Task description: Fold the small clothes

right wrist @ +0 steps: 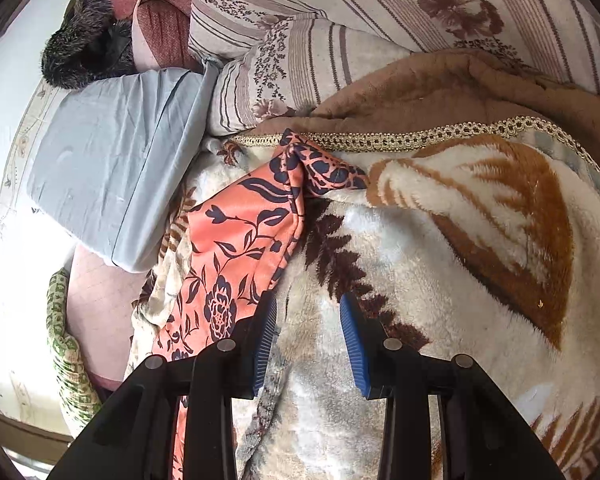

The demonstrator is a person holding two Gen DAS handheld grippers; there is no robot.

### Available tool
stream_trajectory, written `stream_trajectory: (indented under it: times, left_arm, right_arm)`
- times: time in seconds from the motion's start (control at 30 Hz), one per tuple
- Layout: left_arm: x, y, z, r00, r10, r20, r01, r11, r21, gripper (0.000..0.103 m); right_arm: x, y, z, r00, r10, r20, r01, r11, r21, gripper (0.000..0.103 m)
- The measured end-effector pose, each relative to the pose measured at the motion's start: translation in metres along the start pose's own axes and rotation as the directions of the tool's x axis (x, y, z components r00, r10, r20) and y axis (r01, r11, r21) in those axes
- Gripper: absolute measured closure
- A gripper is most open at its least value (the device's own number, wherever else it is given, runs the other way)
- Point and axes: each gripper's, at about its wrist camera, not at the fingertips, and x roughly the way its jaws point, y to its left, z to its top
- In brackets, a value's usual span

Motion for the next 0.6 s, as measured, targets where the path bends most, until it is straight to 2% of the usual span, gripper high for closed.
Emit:
stream_trajectory:
  times: [0.07,0.1,0.13,0.2,0.27,0.3,0.37,0.47,0.5,0.53,0.57,0.6]
  left_arm:
    - [-0.019,0.007,-0.011,0.999,-0.005,0.037,0.005,1.0,0.017,0.054]
    - [-0.025,0.012,-0.018,0.999,-0.03,0.042,0.03,0.999,0.015,0.042]
    - [-0.031,0.019,-0.023,0.999,-0.045,0.03,0.045,0.999,-0.002,0.04]
    - [-0.027,0.031,-0.032,0.996,-0.087,-0.005,0.087,0.995,-0.046,0.04]
    - [-0.025,0.039,-0.043,0.996,-0.089,-0.024,0.088,0.994,-0.068,0.04]
    - [-0.024,0.036,-0.045,0.997,-0.081,-0.017,0.08,0.996,-0.041,0.04]
    - [-0.021,0.028,-0.038,1.0,0.012,0.025,-0.012,1.0,0.024,0.04]
    - [-0.012,0.03,-0.015,0.998,0.036,0.06,-0.034,0.999,-0.034,0.042]
    - [-0.011,0.029,-0.008,0.998,0.028,0.063,-0.025,0.999,-0.047,0.048]
    - [-0.012,0.023,-0.001,0.996,0.039,0.083,-0.037,0.999,-0.028,0.078]
    - [-0.014,0.014,0.006,0.994,0.05,0.102,-0.051,0.999,0.012,0.097]
    - [-0.019,0.006,0.012,0.991,0.054,0.12,-0.06,0.997,0.041,0.097]
  right_arm:
    - [-0.001,0.005,-0.002,1.0,0.0,-0.002,0.0,1.0,-0.009,0.068]
    - [0.0,0.007,-0.003,1.0,0.002,-0.004,-0.002,1.0,-0.014,0.067]
    - [0.0,0.01,-0.005,1.0,0.001,-0.004,-0.001,1.0,-0.021,0.066]
    - [0.004,0.015,-0.007,1.0,-0.005,-0.012,0.004,1.0,-0.031,0.065]
    - [0.008,0.02,-0.012,1.0,-0.002,-0.028,0.001,1.0,-0.031,0.065]
    - [0.009,0.022,-0.015,0.999,0.006,-0.035,-0.007,0.999,-0.033,0.065]
    - [0.011,0.028,-0.018,0.999,0.017,-0.049,-0.02,0.998,-0.057,0.065]
    - [0.01,0.034,-0.02,0.998,0.012,-0.055,-0.017,0.996,-0.089,0.065]
    - [0.009,0.034,-0.02,0.998,0.02,-0.055,-0.025,0.996,-0.089,0.065]
    - [0.008,0.034,-0.02,0.998,0.022,-0.054,-0.026,0.996,-0.086,0.065]
    - [0.007,0.032,-0.02,0.998,0.022,-0.051,-0.026,0.996,-0.084,0.065]
    - [0.005,0.03,-0.018,0.999,0.024,-0.046,-0.027,0.996,-0.08,0.065]
